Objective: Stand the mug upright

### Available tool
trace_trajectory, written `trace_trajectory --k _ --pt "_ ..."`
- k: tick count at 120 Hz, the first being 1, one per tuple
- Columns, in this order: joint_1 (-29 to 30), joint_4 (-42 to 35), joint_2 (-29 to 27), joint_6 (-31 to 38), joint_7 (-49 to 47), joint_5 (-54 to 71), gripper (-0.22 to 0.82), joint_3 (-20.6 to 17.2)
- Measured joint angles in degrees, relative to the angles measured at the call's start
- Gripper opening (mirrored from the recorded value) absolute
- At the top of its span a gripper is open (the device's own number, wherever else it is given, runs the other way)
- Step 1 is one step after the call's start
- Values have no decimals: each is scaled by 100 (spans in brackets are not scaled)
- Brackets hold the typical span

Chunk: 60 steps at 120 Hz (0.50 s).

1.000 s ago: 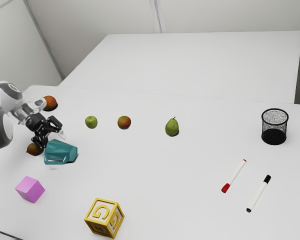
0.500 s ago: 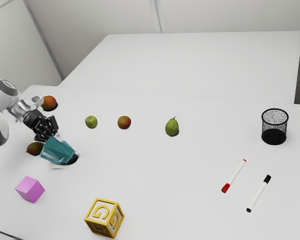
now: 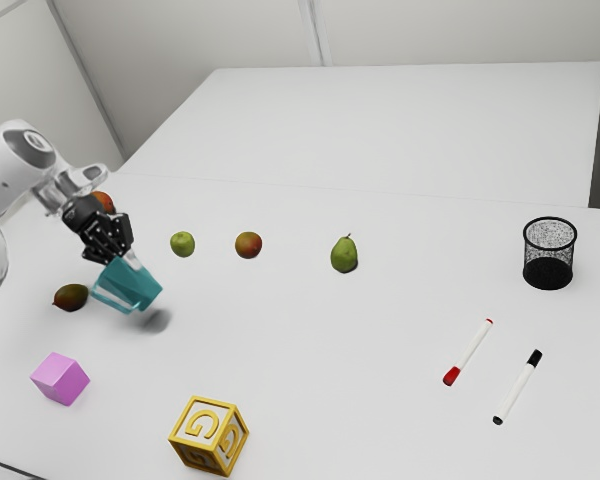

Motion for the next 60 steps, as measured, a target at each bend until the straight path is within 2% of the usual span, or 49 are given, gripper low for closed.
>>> trace_trajectory --k 21,37,60 --pt "-1062 -948 -951 1198 -716 1007 -17 146" --pt "-1732 -1476 -1359 1957 -1427 1683 -17 268" --pt "-2153 -1866 -1684 2574 -2393 2228 -17 397"
